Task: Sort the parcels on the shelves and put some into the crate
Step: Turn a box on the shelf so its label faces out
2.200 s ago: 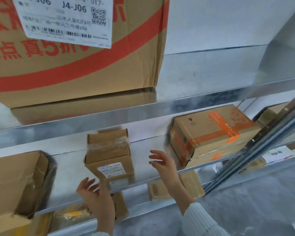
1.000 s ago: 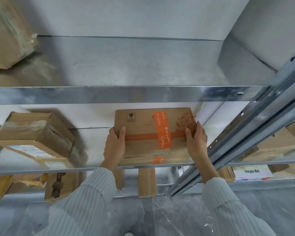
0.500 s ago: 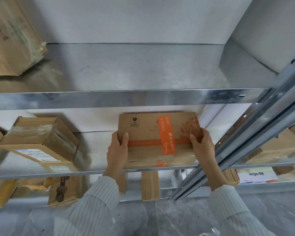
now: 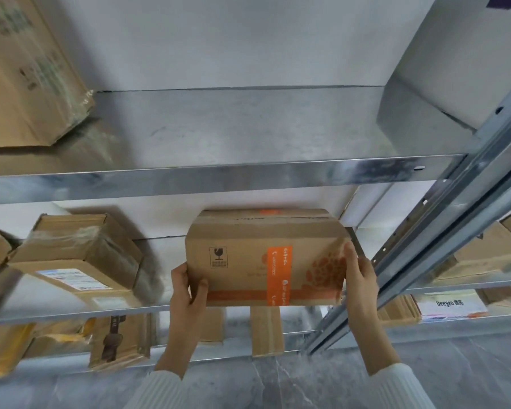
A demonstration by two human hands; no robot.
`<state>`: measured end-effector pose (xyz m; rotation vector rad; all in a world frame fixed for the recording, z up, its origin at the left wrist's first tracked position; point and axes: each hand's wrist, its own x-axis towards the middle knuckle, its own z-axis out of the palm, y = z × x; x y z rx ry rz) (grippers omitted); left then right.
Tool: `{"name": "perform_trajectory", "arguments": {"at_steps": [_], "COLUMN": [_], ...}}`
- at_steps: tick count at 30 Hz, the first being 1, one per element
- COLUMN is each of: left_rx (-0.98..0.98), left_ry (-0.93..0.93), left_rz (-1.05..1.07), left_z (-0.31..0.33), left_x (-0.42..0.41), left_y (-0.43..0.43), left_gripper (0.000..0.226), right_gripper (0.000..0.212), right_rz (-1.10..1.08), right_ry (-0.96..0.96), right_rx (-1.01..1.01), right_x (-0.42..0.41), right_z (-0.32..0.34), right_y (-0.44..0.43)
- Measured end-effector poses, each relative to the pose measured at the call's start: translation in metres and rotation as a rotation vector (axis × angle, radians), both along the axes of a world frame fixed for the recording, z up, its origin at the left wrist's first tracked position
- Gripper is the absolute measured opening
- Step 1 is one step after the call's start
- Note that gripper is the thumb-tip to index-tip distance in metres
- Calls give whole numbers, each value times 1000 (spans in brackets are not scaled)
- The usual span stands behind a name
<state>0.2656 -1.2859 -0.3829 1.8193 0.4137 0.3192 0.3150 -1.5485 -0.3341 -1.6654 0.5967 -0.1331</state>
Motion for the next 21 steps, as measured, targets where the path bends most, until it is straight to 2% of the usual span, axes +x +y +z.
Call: {"name": "perform_trajectory", "arguments": {"at_steps": [3, 6, 10, 12, 14, 16, 19, 21], "left_rx": [36, -43, -165, -172, -155, -219, -300, -214], "left_ry": [19, 128, 130, 174, 279, 262, 202, 209], "left_rz": [12, 51, 10, 53, 120, 152, 192, 171], "left_z": [-13, -26, -17, -19, -24, -18, 8, 27], "left_x": [-6, -9, -9, 4, 22, 31, 44, 64], "left_y": [0, 3, 4, 11, 24, 31, 35, 34], "left_gripper": [28, 29, 28, 11, 26, 36, 29, 33], "right_gripper": [54, 60, 53, 48, 50, 56, 55, 55], "right_rz": [37, 78, 81, 98, 128, 163, 198, 214], "right_ry": [60, 132, 133, 134, 150, 162, 114, 110], "right_rx": [-11, 0, 3, 5, 11, 59, 49, 14], "right_x": [4, 5, 9, 14, 20, 24, 35, 48], "right_z": [-11, -27, -31, -30, -30, -30, -19, -10], "right_y": [4, 8, 8, 5, 1, -5, -13, -16]}}
